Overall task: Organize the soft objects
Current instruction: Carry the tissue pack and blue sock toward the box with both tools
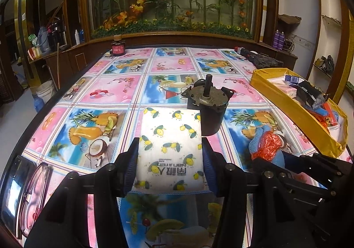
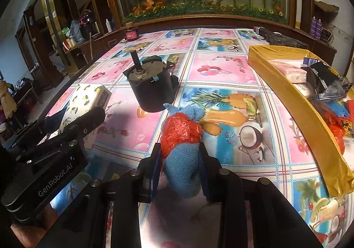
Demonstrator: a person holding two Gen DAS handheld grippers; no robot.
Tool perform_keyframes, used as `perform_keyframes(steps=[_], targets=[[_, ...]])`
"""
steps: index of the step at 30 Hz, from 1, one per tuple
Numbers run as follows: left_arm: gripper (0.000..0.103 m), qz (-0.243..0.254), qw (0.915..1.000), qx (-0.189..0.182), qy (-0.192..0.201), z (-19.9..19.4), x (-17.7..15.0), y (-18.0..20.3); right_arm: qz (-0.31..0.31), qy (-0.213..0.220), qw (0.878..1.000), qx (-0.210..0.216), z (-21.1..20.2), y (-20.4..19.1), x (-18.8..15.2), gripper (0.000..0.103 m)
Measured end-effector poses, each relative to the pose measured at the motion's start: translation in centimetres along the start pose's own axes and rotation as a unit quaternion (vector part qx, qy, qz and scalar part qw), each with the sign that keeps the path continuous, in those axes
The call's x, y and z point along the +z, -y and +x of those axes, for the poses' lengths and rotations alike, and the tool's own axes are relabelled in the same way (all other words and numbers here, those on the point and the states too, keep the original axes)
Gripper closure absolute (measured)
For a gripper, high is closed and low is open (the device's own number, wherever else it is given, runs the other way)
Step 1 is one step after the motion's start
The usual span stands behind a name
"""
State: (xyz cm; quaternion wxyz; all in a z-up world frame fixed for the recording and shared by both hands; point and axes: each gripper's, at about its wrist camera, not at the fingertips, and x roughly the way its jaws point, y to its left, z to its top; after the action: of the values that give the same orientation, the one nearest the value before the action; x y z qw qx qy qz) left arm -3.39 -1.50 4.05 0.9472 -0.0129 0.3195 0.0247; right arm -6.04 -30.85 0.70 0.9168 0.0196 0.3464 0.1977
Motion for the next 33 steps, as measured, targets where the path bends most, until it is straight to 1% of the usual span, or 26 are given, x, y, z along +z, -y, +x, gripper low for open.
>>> perform_keyframes(steps=[24, 33], targets=[[0.053, 0.023, 0.9993, 0.010, 0.028, -2.0, -0.3, 1.7, 0.004, 0.021, 1.000, 0.005, -2.6, 0.9, -0.5, 0.073], [0.053, 0.044, 0.9984, 0.015, 0.032, -2.5, -0.3, 3.0, 0.011, 0.029, 0.999, 0.010, -3.3, 1.6, -0.7, 0.073]])
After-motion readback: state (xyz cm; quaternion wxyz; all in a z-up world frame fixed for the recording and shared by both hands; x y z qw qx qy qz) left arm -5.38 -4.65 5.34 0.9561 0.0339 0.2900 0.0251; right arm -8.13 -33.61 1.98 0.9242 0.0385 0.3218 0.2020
